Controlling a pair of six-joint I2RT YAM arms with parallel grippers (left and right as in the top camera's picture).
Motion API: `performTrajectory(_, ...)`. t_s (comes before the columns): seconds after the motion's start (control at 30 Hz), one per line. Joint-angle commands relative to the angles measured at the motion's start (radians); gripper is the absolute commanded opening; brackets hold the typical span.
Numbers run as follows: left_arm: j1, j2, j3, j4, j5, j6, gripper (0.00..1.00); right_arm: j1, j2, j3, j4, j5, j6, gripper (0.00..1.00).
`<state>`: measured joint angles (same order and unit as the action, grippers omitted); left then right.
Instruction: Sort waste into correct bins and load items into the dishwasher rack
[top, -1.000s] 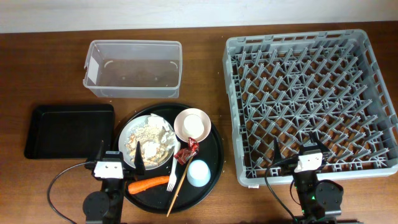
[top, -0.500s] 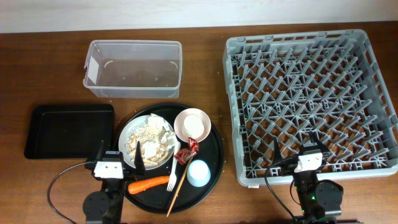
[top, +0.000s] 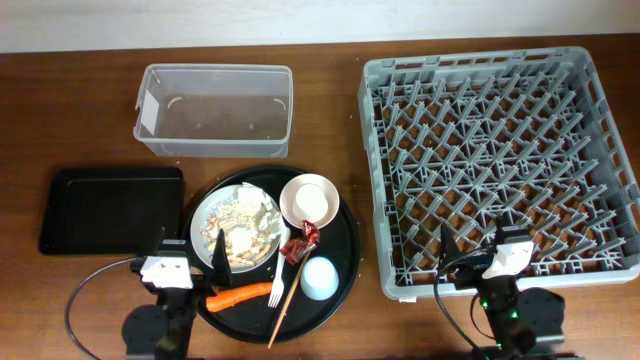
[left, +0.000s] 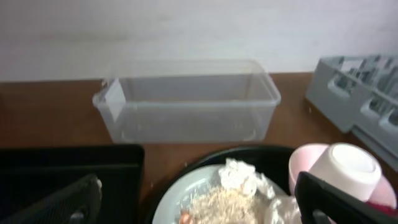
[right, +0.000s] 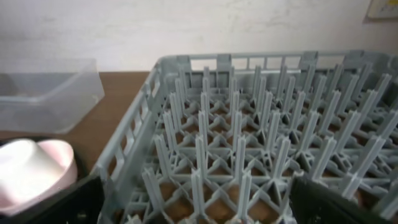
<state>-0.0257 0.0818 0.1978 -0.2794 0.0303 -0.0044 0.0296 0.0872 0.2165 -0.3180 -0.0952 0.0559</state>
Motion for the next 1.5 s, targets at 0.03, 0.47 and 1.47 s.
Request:
performTrajectory(0.03,0.005,0.186,0.197,-0.106,0.015,-0.011,0.99,-0.004,0.174,0.224,-0.159,-0.010,0.013,0.98)
performTrajectory(0.47,0.005,0.752,0.770,-0.584,0.134,-0.011,0.99,-0.005,0.739,0.636,-0.728,0.057,0.142,0.98)
performTrajectory(1.47,-0.060,1.516,0.758,-0.622,0.191,-0.116,0.01,-0.005,0.757,0.636,-0.742,0.063,0.163,0.99)
